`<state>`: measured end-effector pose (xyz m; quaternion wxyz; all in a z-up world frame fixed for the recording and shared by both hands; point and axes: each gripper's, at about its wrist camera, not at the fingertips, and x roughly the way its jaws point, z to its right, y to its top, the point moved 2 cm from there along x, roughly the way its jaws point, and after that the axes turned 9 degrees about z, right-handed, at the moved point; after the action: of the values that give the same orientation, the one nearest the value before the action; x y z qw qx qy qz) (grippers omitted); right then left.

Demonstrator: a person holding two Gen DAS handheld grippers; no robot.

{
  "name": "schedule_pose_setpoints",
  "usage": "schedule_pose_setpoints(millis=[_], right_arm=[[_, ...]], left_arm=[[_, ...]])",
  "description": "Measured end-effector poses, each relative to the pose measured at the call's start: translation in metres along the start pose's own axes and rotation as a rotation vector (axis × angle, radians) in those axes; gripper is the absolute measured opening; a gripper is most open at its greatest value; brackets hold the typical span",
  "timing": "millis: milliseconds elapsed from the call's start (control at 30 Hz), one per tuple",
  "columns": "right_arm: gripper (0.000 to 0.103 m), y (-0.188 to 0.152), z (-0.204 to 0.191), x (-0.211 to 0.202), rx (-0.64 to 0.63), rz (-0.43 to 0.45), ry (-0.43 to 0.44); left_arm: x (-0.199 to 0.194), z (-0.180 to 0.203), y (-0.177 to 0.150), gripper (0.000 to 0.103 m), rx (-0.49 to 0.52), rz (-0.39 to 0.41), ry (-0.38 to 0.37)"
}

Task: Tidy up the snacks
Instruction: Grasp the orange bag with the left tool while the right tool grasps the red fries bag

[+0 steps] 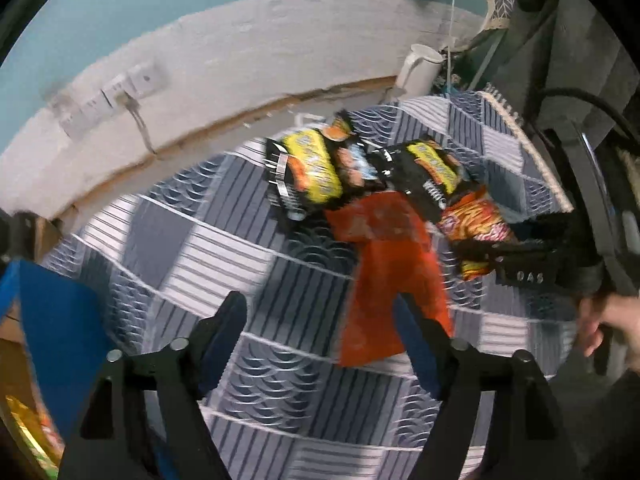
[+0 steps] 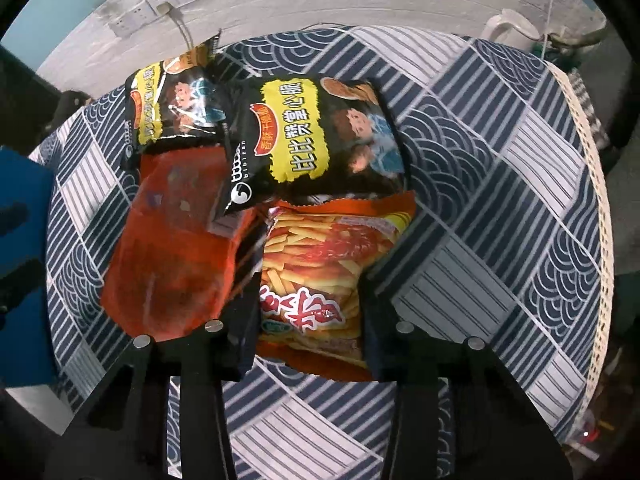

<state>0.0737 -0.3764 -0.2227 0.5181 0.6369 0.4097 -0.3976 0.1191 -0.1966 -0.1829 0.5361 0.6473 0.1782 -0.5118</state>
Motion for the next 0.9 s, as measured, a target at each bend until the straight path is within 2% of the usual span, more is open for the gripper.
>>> schedule_pose_setpoints(millis=[67, 133, 267, 367, 567, 700, 900], right_arm=[[0.04, -0.005, 0.011, -0.008, 0.014, 0.009, -0.001], [0.04, -0.008, 0.019, -0.015, 0.025, 0.015, -0.003], [0.04, -0.015, 0.037, -0.031, 0.032, 0.035, -0.011], [0.04, -0.019, 0.049, -0.042, 0.036, 0.043, -0.024], [0.04, -0.021, 0.063, -0.055, 0.058, 0.081, -0.037], [0.04, -0.018, 0.063, -0.056, 0.064, 0.093, -0.028], [0.04, -0.015, 0.058, -0.056, 0.065, 0.105, -0.011]], left_arm=[[0.004, 0.006, 0.001, 0.078, -0.021, -0.013, -0.038], [0.006, 0.012, 0.001, 0.079, -0.021, -0.011, -0.043], [0.013, 0.025, 0.004, 0.082, 0.024, 0.004, -0.011], [0.025, 0.036, 0.004, 0.085, 0.036, -0.017, -0.004], [0.047, 0.057, 0.003, 0.085, 0.039, -0.05, 0.003], [0.063, 0.069, 0.002, 0.085, 0.029, -0.075, 0.015], [0.083, 0.08, 0.0, 0.09, 0.054, -0.093, 0.081]])
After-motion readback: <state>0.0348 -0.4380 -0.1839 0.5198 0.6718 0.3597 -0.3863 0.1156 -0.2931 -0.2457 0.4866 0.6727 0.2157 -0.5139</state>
